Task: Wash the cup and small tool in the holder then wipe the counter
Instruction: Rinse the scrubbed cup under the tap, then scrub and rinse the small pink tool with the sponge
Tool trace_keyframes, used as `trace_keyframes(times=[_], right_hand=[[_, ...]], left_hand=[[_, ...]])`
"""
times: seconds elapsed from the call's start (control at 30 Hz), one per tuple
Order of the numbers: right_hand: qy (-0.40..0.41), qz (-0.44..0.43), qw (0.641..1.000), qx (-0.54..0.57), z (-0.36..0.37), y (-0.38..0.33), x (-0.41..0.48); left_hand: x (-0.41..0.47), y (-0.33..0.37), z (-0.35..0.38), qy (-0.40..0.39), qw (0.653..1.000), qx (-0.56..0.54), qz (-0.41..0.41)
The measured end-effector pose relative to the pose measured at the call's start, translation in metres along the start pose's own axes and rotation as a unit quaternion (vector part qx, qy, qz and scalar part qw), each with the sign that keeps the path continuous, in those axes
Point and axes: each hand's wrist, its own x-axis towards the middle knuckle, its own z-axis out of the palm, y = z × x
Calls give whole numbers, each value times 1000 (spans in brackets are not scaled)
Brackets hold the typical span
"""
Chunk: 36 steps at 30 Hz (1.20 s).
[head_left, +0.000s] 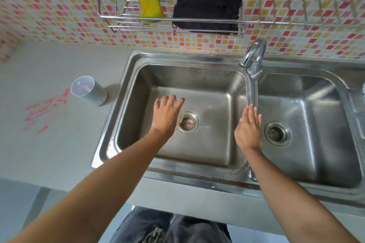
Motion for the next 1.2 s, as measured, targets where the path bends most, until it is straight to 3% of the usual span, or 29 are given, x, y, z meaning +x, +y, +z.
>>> trace_keyframes(times=[0.27, 0.53, 0.77, 1.0, 1.2], right_hand=[[-22, -14, 998, 57, -4, -11, -7], [-89, -42, 970, 221, 7, -127, -57], [-122, -56, 949, 286, 4, -243, -55], [-130, -102, 935, 315, 2, -360, -38], [-138, -114, 929, 324, 14, -411, -33]], left_hand=[[-43, -58, 7, 70, 968, -215, -105], [-97, -128, 4, 146, 888, -396, -181], [-122, -204, 1, 182, 857, -418, -240], [-131, -281, 20, 149, 848, -435, -265], [-130, -312, 38, 114, 836, -466, -265]])
